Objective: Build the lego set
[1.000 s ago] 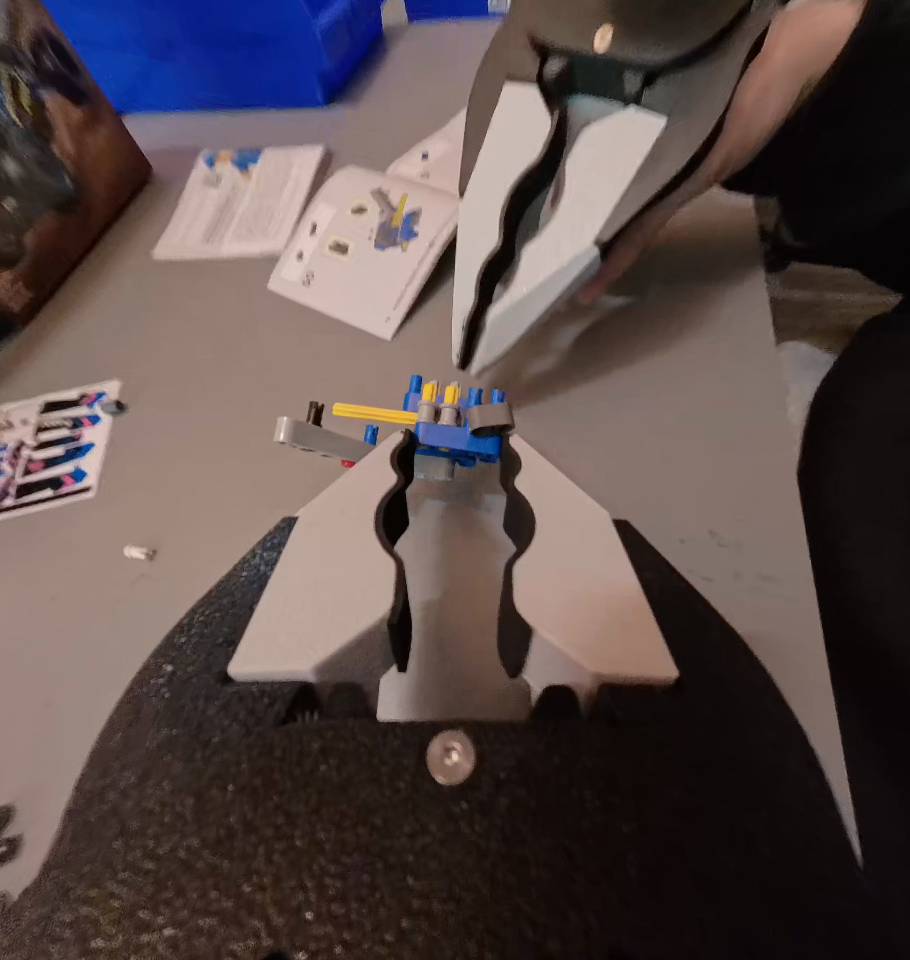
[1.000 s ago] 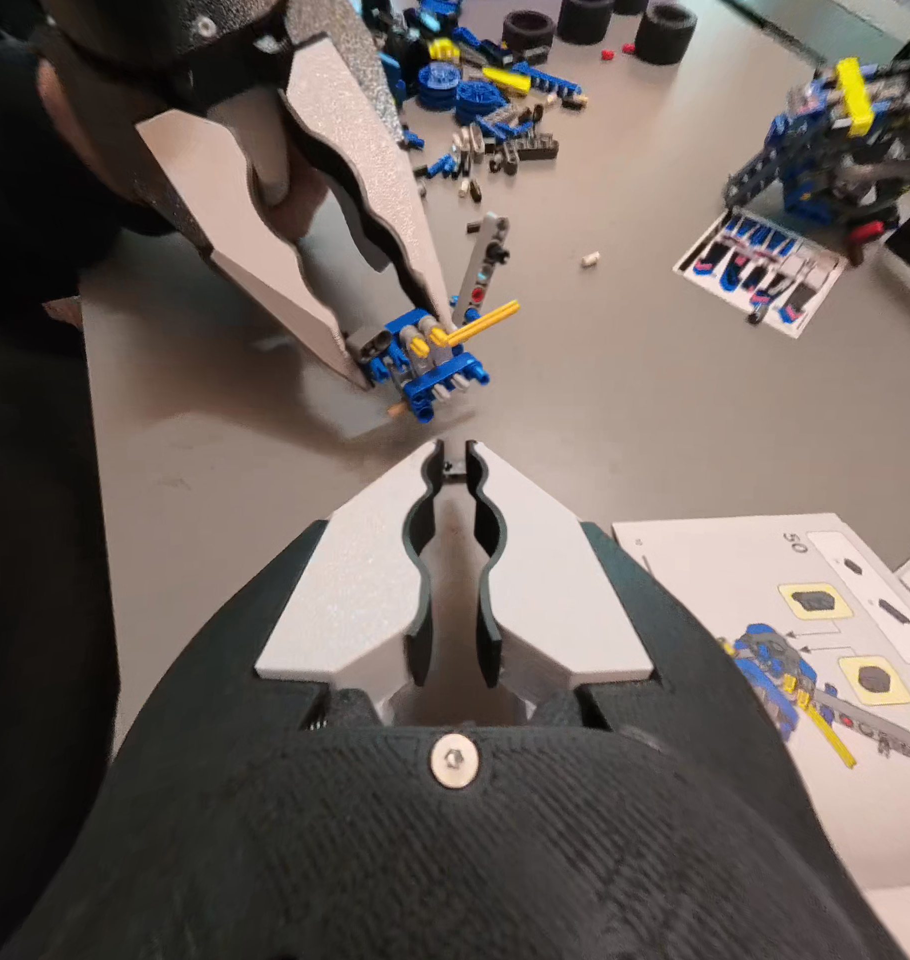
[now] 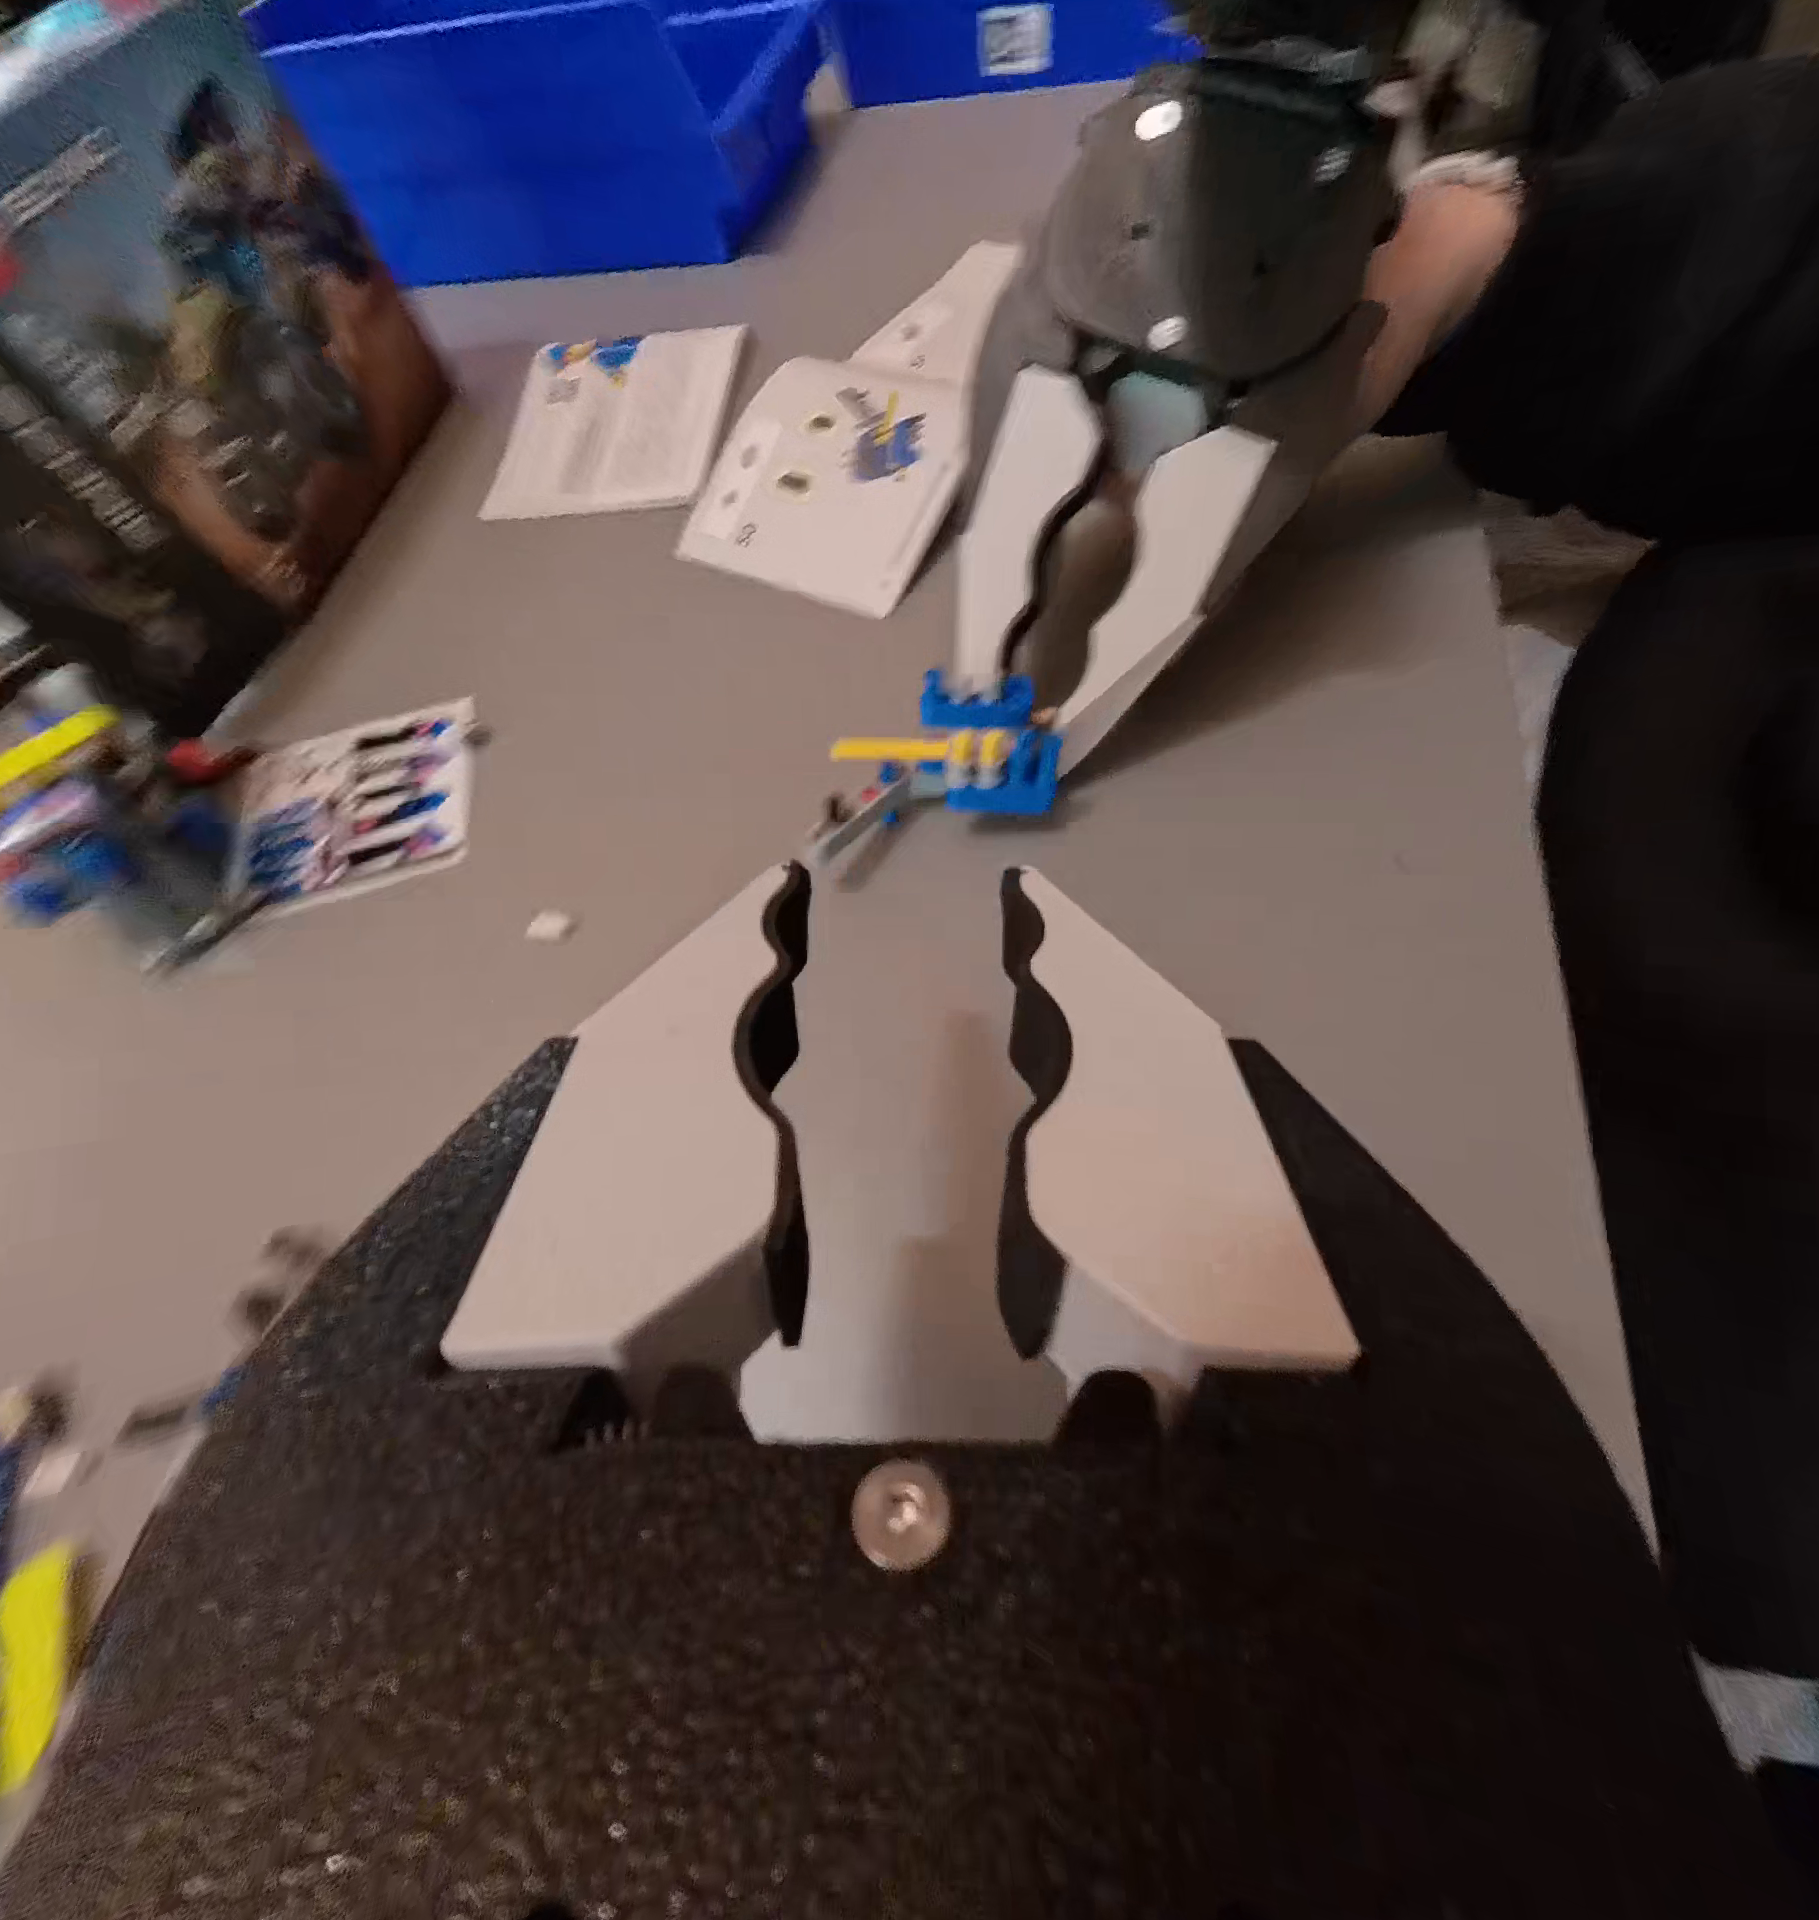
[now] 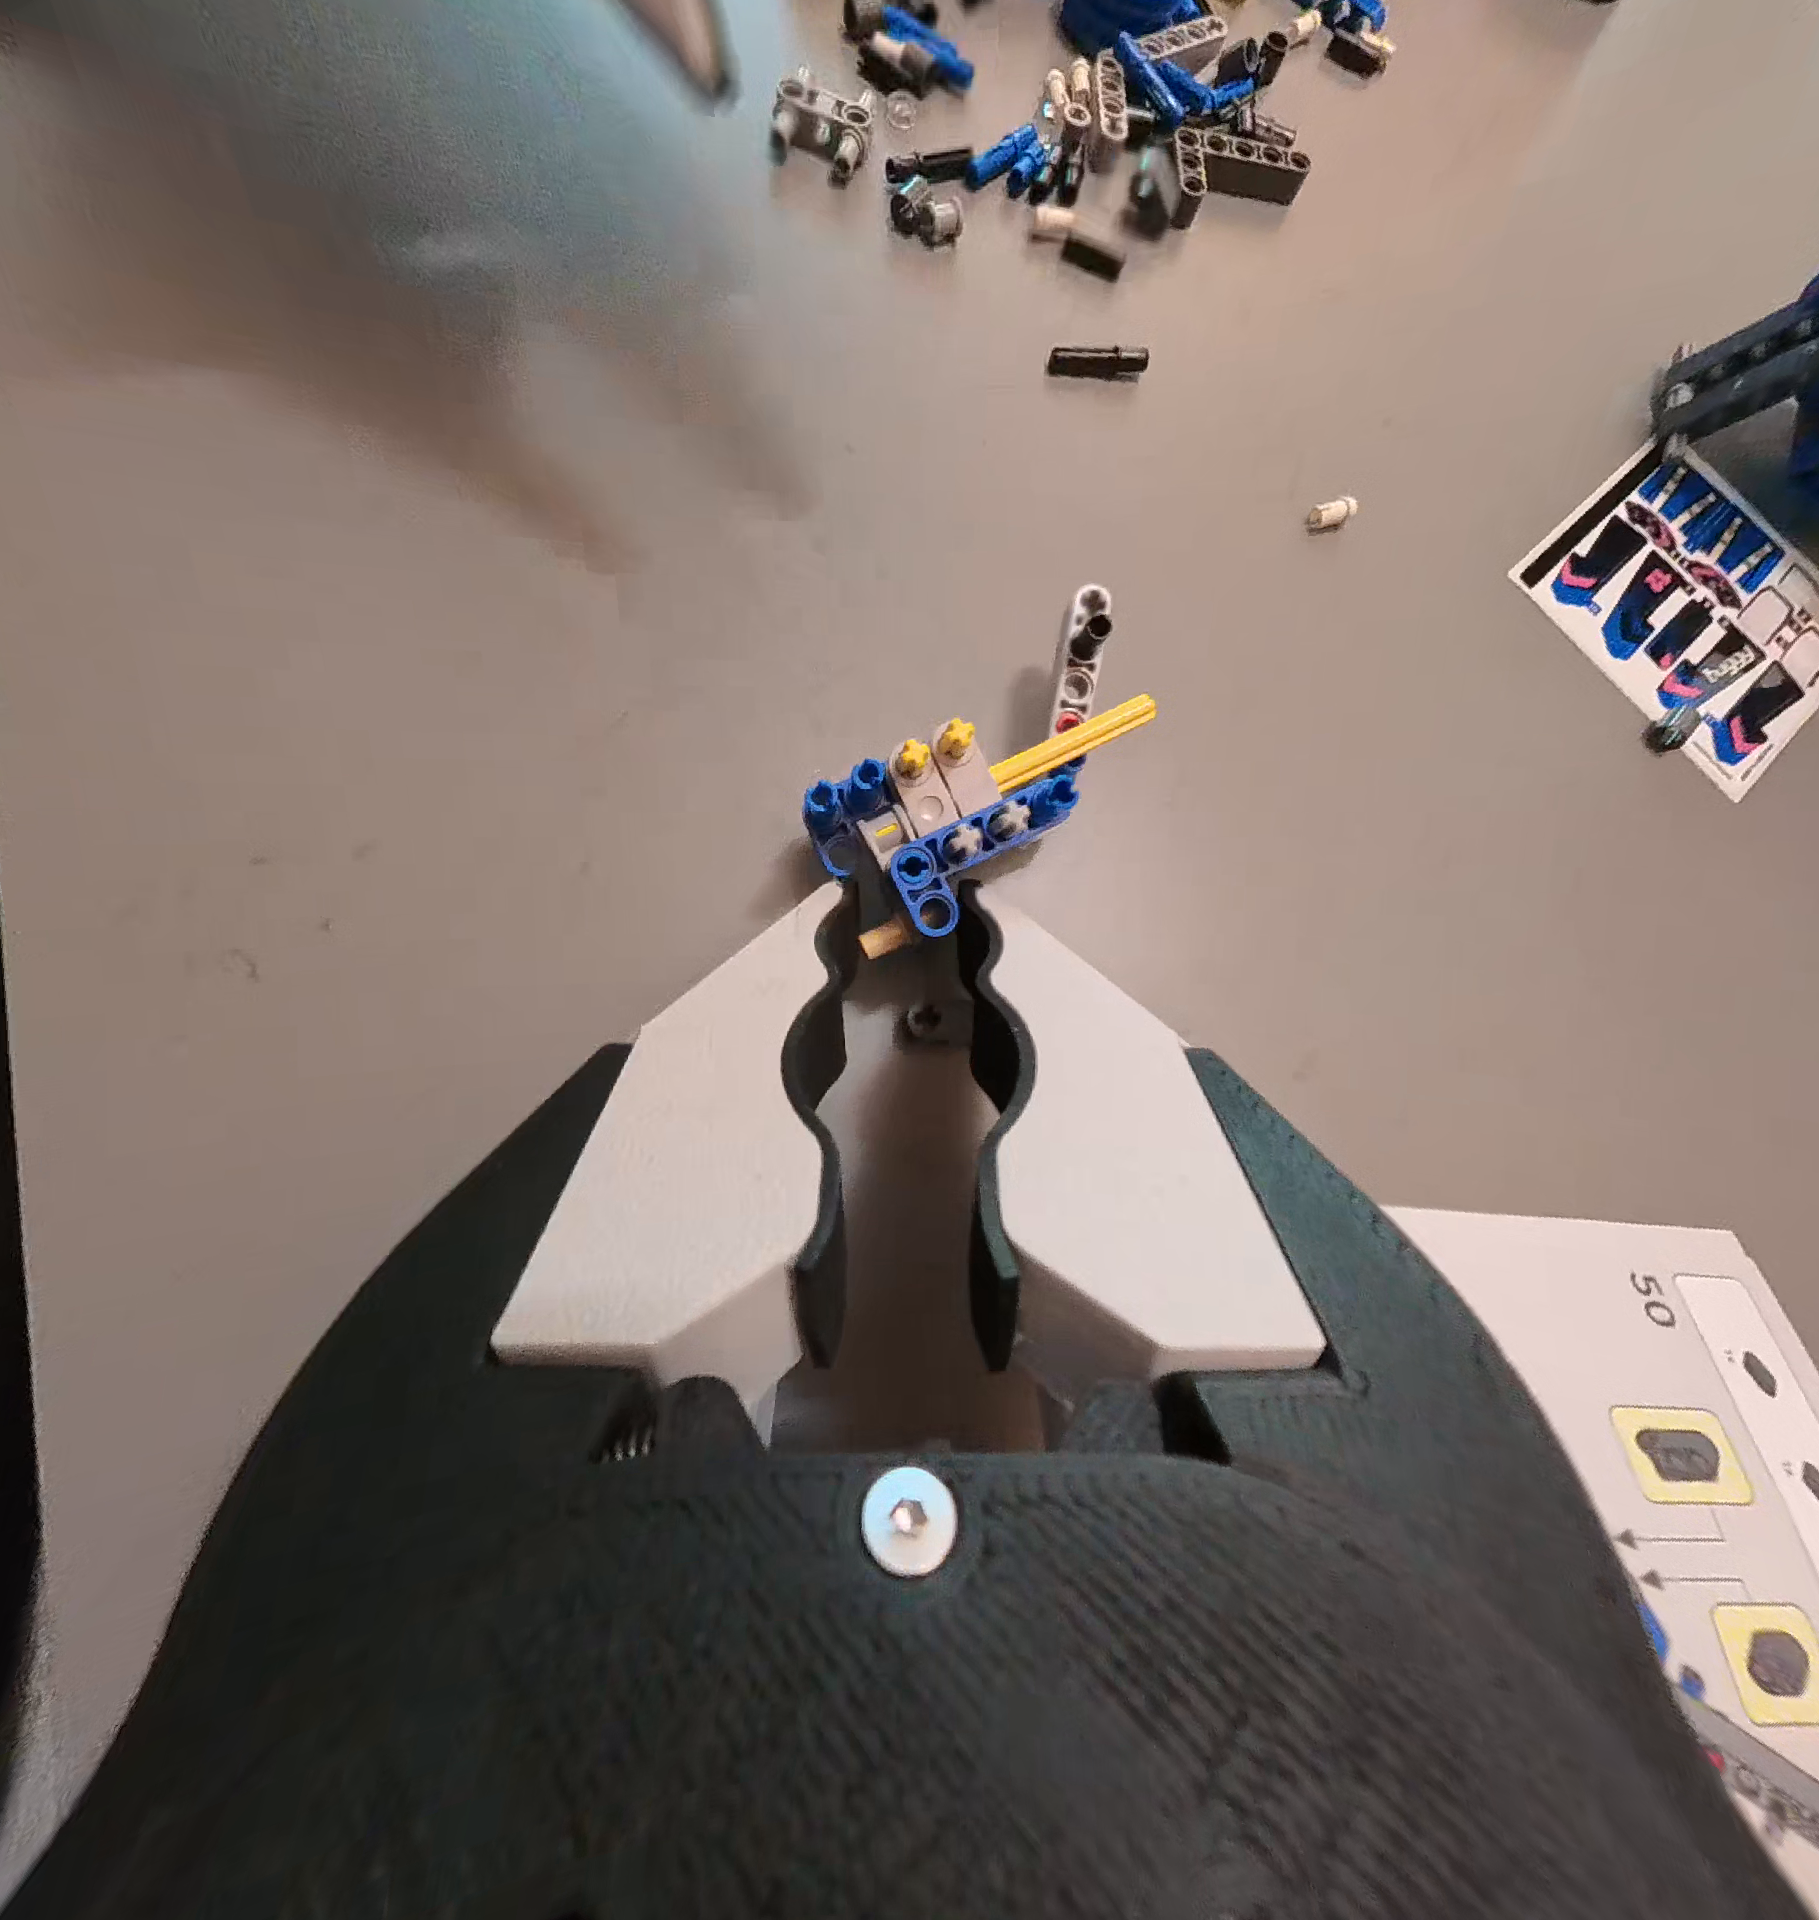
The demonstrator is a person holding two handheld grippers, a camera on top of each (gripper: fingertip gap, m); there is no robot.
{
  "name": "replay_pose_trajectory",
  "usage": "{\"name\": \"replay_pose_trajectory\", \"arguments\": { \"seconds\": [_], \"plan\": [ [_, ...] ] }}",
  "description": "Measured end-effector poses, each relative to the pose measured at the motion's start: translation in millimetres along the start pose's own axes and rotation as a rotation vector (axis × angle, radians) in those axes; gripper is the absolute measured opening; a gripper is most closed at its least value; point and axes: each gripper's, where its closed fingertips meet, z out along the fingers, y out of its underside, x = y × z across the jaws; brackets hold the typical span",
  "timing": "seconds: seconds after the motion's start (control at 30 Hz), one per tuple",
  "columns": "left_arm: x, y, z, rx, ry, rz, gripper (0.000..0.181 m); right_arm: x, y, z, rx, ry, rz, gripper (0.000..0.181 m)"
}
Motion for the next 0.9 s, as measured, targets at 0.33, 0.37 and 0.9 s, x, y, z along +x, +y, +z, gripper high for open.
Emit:
{"name": "replay_pose_trajectory", "arguments": {
  "seconds": [0.33, 0.37, 0.9],
  "plan": [
    [-71, 73, -37, -0.281, -0.306, -0.109, 0.025, 1, -5, -4, 0.025, 0.002, 0.011, 0.038],
    [-77, 72, -32, -0.306, -0.302, -0.051, 0.024, -1, -7, -6, 0.036, -0.008, 0.012, 0.038],
    [-114, 84, 10, -0.553, -0.014, 0.126, 0.005, 17, -13, -42, 0.156, 0.097, 0.08, 0.032]
  ]
}}
